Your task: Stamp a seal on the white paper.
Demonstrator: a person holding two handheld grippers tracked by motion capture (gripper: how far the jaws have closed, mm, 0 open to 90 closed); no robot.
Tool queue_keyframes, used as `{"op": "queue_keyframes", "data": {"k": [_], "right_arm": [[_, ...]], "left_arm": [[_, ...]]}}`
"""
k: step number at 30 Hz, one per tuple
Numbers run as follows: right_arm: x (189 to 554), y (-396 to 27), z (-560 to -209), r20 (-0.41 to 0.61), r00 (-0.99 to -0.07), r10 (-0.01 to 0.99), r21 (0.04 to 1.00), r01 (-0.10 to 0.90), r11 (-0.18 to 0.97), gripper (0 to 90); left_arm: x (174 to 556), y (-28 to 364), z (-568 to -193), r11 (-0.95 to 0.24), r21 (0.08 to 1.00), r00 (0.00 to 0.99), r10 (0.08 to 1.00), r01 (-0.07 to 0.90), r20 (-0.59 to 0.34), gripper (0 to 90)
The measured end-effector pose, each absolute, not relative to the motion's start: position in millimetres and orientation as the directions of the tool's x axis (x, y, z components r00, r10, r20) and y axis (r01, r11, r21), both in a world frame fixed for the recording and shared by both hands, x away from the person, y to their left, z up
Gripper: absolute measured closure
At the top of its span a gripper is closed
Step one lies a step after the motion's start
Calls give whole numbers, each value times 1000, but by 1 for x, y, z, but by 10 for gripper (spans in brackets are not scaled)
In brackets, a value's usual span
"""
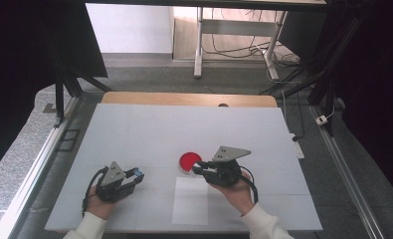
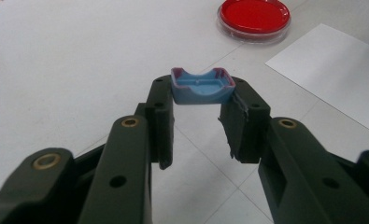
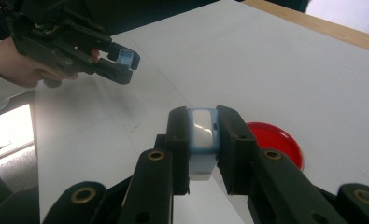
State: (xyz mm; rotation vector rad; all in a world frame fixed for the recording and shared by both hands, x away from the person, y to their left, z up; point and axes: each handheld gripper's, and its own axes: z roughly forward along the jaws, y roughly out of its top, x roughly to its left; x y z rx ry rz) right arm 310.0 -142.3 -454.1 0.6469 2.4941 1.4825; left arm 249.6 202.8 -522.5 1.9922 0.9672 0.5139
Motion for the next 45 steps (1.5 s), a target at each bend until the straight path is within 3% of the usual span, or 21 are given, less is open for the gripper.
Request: {"op": "queue_keyframes", "data": {"k": [45], "right_arm": [[284, -128, -492, 25, -927, 374, 778, 253, 575, 751]], "left_arm": [[250, 203, -523, -344, 827, 619, 785, 445, -7, 646]]}}
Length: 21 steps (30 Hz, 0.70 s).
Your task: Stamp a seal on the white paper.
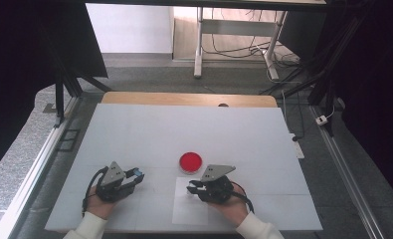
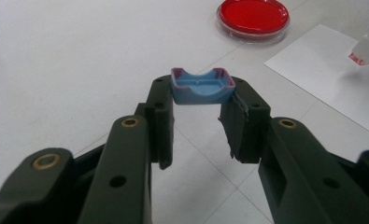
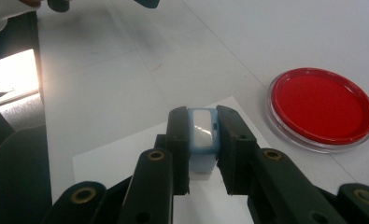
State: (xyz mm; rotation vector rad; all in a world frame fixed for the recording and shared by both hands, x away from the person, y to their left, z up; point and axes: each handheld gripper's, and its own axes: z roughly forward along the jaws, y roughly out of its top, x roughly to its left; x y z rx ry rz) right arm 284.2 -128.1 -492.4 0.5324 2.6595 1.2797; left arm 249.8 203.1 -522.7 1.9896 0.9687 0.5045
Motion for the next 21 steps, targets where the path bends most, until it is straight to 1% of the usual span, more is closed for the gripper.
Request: {"op": "queue_keyframes", "data": {"k": [21], "right_arm": [[284, -126, -500, 7, -927, 374, 756, 250, 605, 751]], "left_arm": [[250, 203, -523, -349, 825, 622, 783, 445, -4, 646]]}}
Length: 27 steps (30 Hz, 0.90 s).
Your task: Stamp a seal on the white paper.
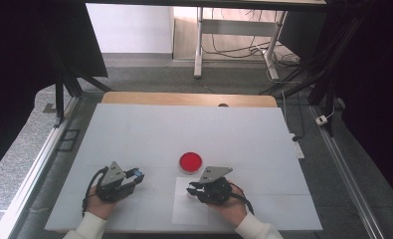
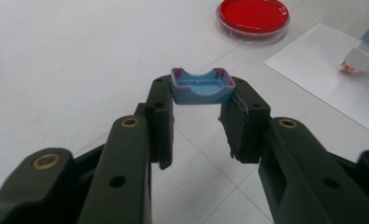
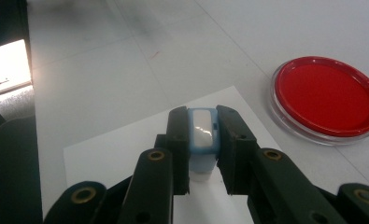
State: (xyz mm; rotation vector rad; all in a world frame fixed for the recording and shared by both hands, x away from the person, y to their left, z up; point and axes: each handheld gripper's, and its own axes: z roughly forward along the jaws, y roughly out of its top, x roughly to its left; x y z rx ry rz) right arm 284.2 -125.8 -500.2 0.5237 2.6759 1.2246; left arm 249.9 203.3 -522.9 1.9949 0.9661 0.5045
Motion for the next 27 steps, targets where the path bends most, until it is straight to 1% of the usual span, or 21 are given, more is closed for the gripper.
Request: {"op": "queue_keyframes", "data": {"k": [10, 27], "right_arm": [[284, -124, -504, -18, -931, 365, 744, 231, 627, 751], [283, -123, -508, -18, -927, 375, 730, 244, 638, 757]], "left_arm": [[250, 203, -523, -350, 825, 622, 783, 444, -3, 646], [250, 203, -523, -352, 824, 622, 783, 445, -2, 646]]}}
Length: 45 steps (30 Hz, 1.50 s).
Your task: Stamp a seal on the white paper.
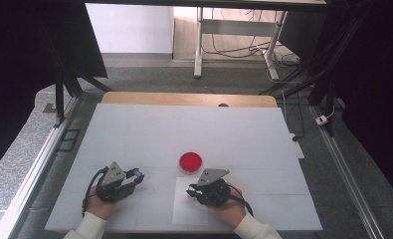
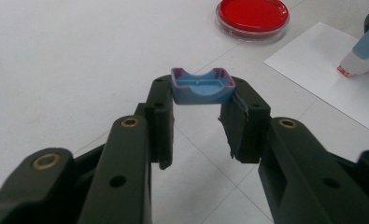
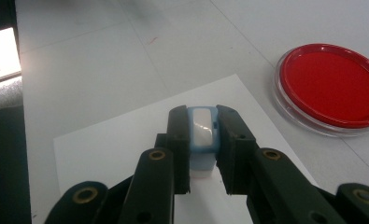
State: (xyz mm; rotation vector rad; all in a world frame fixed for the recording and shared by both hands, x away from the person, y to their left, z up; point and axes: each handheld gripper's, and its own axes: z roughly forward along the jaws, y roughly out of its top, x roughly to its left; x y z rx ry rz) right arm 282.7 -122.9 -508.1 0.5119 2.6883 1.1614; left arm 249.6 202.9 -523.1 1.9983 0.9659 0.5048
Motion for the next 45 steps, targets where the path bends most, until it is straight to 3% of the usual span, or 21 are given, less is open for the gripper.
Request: {"op": "queue_keyframes", "data": {"k": [45], "right_arm": [[280, -124, -512, -33, -927, 375, 747, 226, 625, 761]], "left_arm": [[248, 203, -522, -345, 827, 615, 788, 443, -1, 646]]}}
